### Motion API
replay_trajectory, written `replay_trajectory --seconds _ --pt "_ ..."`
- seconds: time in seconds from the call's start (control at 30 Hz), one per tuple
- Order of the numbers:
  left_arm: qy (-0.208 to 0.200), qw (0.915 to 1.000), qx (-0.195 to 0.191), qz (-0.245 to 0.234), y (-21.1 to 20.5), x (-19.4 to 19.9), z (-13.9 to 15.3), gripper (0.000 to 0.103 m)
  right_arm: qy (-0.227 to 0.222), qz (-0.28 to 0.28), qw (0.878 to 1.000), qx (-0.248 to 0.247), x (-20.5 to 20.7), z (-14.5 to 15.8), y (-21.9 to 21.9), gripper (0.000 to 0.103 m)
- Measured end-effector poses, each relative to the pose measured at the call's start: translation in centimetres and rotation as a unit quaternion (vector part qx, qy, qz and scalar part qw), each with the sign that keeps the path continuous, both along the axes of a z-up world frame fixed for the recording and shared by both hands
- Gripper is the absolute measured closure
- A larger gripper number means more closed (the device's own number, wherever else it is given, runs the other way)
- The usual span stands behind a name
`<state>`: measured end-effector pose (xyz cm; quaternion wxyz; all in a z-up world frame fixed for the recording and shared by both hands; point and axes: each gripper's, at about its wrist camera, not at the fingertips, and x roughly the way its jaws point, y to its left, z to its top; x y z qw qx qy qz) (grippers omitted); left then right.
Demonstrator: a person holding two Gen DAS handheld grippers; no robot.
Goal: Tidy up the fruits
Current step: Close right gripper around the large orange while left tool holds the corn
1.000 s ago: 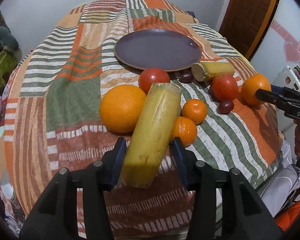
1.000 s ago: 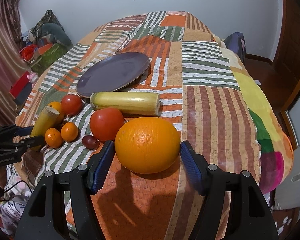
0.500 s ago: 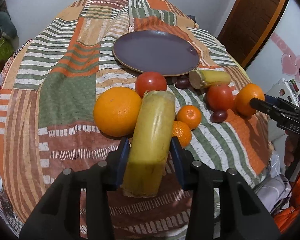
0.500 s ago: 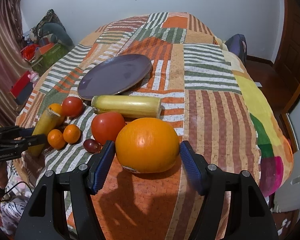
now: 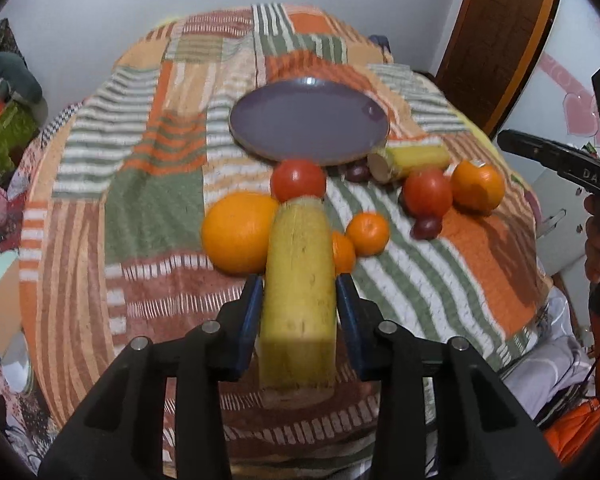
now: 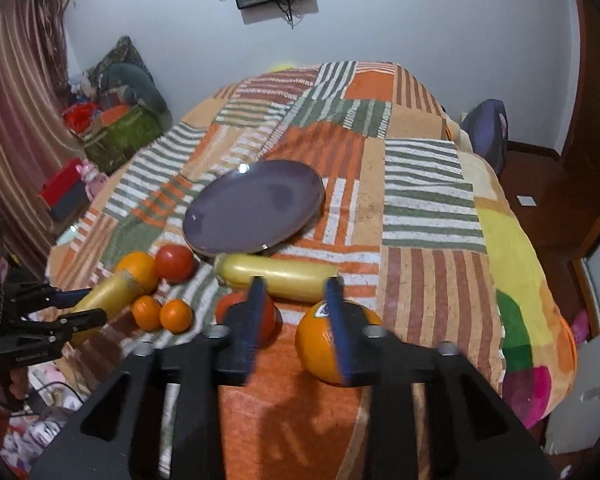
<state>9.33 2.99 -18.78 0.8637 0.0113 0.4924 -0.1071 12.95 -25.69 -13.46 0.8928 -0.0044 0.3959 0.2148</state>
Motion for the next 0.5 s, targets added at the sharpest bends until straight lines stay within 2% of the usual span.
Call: replay_trajectory --seconds 0.03,0.07,0.27,0.4,0.5 --pt "0.006 1.0000 0.003 0.001 0.1 -0.1 -0.5 0.068 0.001 -0.003 1.000 -0.005 -0.1 -0.4 0.0 0.043" --pt "0.008 1.0000 0.003 0.002 0.2 -0.1 -0.8 0.068 0.003 -0.008 1.000 -0.014 -0.1 -1.0 -0.1 0.039" --pt "0.008 0.9999 0.009 -0.004 -0.2 0.5 -1.2 0.067 0.050 -0.025 0.997 -0.047 1.1 -4.7 -0.6 0.038" --pt "0.019 0.9996 0.020 -0.007 -0.6 1.5 -2.1 0.067 0.058 -0.032 0.997 -0.034 1.3 -5.2 -1.3 0.036" --pt "0.033 0.9994 0.013 -0.003 -0.5 2.3 -3.0 0.066 0.060 -0.026 0.997 -0.036 1.4 -5.2 -1.2 0.035"
